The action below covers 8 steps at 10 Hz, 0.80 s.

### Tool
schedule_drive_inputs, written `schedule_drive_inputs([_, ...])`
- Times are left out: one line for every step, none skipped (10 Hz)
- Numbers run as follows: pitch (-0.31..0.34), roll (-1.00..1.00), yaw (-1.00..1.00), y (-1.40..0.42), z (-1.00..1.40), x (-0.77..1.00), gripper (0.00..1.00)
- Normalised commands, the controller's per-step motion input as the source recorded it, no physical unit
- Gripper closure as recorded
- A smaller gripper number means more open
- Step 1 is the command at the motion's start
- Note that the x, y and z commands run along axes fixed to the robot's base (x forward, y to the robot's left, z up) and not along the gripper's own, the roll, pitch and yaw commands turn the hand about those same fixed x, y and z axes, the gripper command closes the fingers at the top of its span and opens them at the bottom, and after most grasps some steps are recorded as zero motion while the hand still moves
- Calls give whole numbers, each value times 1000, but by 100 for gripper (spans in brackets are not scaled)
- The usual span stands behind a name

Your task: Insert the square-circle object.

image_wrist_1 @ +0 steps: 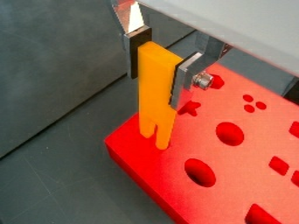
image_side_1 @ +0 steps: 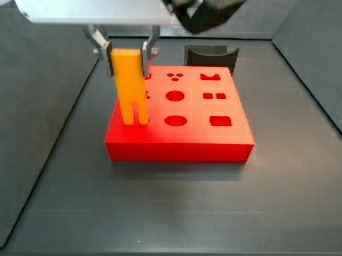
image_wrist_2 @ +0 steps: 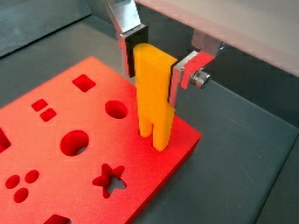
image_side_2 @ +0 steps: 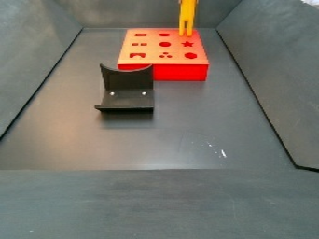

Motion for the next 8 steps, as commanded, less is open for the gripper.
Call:
schedule_drive_inputs([-46, 80, -94, -74, -760, 97, 100])
schedule_drive_inputs([-31, 49, -57, -34, -609, 69, 100])
schedule_drive_inputs([-43, 40, -60, -20, -637, 63, 100])
schedule_drive_inputs([-60, 14, -57, -34, -669, 80, 100])
schedule_drive_inputs([-74, 0, -54, -43, -703, 100, 100])
schedule_drive_inputs([-77, 0, -66, -31, -734, 100, 100])
schedule_drive_inputs([-27, 34, -9, -14, -506, 100, 100])
schedule_drive_inputs([0, 0, 0, 0, 0, 0, 100])
